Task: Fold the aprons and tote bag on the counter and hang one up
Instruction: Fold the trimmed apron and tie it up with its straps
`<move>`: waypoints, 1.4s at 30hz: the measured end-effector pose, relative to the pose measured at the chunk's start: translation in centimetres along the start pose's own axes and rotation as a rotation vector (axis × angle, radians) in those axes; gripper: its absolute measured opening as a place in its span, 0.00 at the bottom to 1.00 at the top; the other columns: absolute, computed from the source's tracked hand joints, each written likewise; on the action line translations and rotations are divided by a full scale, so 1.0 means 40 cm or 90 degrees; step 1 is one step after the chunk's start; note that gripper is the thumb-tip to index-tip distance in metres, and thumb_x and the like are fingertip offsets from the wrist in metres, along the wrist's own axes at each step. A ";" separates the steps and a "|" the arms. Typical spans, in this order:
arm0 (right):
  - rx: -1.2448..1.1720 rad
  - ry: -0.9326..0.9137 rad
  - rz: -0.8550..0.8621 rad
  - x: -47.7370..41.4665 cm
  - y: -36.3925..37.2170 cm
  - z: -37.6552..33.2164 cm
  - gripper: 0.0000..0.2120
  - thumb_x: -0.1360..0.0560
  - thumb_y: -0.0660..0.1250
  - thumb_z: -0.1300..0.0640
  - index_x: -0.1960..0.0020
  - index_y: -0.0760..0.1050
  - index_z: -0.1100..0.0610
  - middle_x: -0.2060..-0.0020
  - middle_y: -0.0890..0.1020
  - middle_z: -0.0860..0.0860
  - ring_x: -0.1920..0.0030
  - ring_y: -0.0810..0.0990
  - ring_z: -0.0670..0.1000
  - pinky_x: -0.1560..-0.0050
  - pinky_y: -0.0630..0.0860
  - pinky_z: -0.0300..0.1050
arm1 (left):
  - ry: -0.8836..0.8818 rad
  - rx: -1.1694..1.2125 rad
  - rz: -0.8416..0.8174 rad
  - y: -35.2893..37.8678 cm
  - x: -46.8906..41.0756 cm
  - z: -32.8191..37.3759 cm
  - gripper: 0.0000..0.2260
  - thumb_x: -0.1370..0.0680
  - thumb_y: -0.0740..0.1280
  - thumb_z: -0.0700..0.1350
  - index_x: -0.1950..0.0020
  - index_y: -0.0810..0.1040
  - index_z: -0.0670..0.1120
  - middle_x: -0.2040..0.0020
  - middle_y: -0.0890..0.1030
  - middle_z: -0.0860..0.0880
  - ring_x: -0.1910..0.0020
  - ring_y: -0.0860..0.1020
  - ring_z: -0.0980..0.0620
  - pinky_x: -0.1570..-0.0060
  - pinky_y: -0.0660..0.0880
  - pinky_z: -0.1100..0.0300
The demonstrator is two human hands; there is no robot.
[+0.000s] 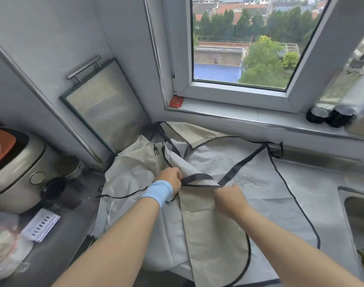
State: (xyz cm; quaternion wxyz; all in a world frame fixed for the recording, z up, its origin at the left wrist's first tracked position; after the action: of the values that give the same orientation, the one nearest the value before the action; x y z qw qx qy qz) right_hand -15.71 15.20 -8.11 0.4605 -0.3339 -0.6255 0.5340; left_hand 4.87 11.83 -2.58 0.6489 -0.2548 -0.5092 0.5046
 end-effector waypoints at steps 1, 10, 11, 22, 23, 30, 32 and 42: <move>-0.011 -0.017 0.103 -0.030 -0.032 -0.006 0.08 0.32 0.61 0.60 0.55 0.74 0.52 0.58 0.84 0.52 0.60 0.81 0.57 0.53 0.74 0.49 | -0.021 0.014 0.016 -0.018 -0.021 -0.009 0.11 0.25 0.58 0.38 0.52 0.75 0.52 0.45 0.78 0.51 0.48 0.77 0.47 0.47 0.75 0.56; 0.145 -0.138 0.227 -0.255 -0.027 -0.135 0.19 0.45 0.74 0.60 0.55 0.76 0.54 0.64 0.77 0.52 0.68 0.75 0.56 0.66 0.67 0.46 | -0.187 0.195 0.025 -0.035 -0.140 -0.077 0.12 0.26 0.59 0.40 0.45 0.75 0.43 0.46 0.80 0.41 0.49 0.79 0.41 0.48 0.76 0.53; 0.113 -0.121 0.239 -0.270 -0.039 -0.134 0.17 0.48 0.74 0.62 0.61 0.75 0.54 0.69 0.76 0.51 0.72 0.75 0.55 0.68 0.67 0.44 | -0.219 0.210 -0.004 -0.028 -0.147 -0.083 0.16 0.27 0.60 0.42 0.42 0.75 0.40 0.45 0.80 0.39 0.48 0.80 0.40 0.47 0.77 0.51; -0.529 0.272 0.088 -0.306 -0.118 0.038 0.18 0.29 0.60 0.64 0.46 0.77 0.46 0.48 0.83 0.51 0.47 0.80 0.55 0.52 0.74 0.45 | -0.182 0.388 -0.275 -0.010 -0.121 -0.017 0.19 0.20 0.56 0.56 0.58 0.77 0.44 0.71 0.81 0.48 0.83 0.66 0.53 0.80 0.65 0.66; -0.476 0.299 0.072 -0.300 -0.117 0.053 0.19 0.27 0.60 0.62 0.40 0.75 0.47 0.44 0.82 0.52 0.42 0.78 0.56 0.49 0.72 0.46 | -0.174 0.401 -0.316 -0.028 -0.117 -0.018 0.20 0.19 0.55 0.57 0.58 0.77 0.44 0.73 0.79 0.49 0.83 0.64 0.54 0.80 0.60 0.67; -0.316 -0.144 0.241 -0.206 -0.193 -0.028 0.36 0.38 0.63 0.55 0.28 0.65 0.48 0.31 0.69 0.50 0.31 0.63 0.52 0.32 0.60 0.49 | -0.012 0.453 -0.223 -0.129 -0.118 0.031 0.07 0.22 0.63 0.46 0.58 0.78 0.47 0.72 0.74 0.52 0.73 0.68 0.53 0.71 0.62 0.62; -0.335 -0.154 0.281 -0.186 -0.206 -0.040 0.27 0.34 0.65 0.54 0.35 0.72 0.49 0.44 0.78 0.47 0.41 0.73 0.51 0.38 0.64 0.45 | 0.038 0.403 -0.209 -0.136 -0.109 0.077 0.07 0.22 0.64 0.46 0.58 0.78 0.47 0.70 0.77 0.52 0.72 0.73 0.53 0.70 0.66 0.62; -0.788 0.086 0.032 -0.109 -0.242 0.059 0.09 0.29 0.66 0.49 0.49 0.78 0.44 0.63 0.84 0.57 0.62 0.83 0.50 0.64 0.71 0.43 | 0.177 0.379 -0.142 -0.183 -0.076 0.224 0.05 0.24 0.70 0.47 0.51 0.82 0.48 0.57 0.85 0.50 0.64 0.80 0.55 0.66 0.74 0.65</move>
State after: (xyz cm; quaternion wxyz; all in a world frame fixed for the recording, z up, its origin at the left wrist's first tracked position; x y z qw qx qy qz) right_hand -15.66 8.39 0.35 0.2072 -0.5868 -0.7804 0.0609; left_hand -0.37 4.76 5.52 0.8091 -0.0631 -0.2715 0.5173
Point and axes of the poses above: each hand's wrist, its own x-axis away from the middle knuckle, its own y-axis out of the palm, z = x × y, the point moved 2 cm from there along -x, towards the middle knuckle
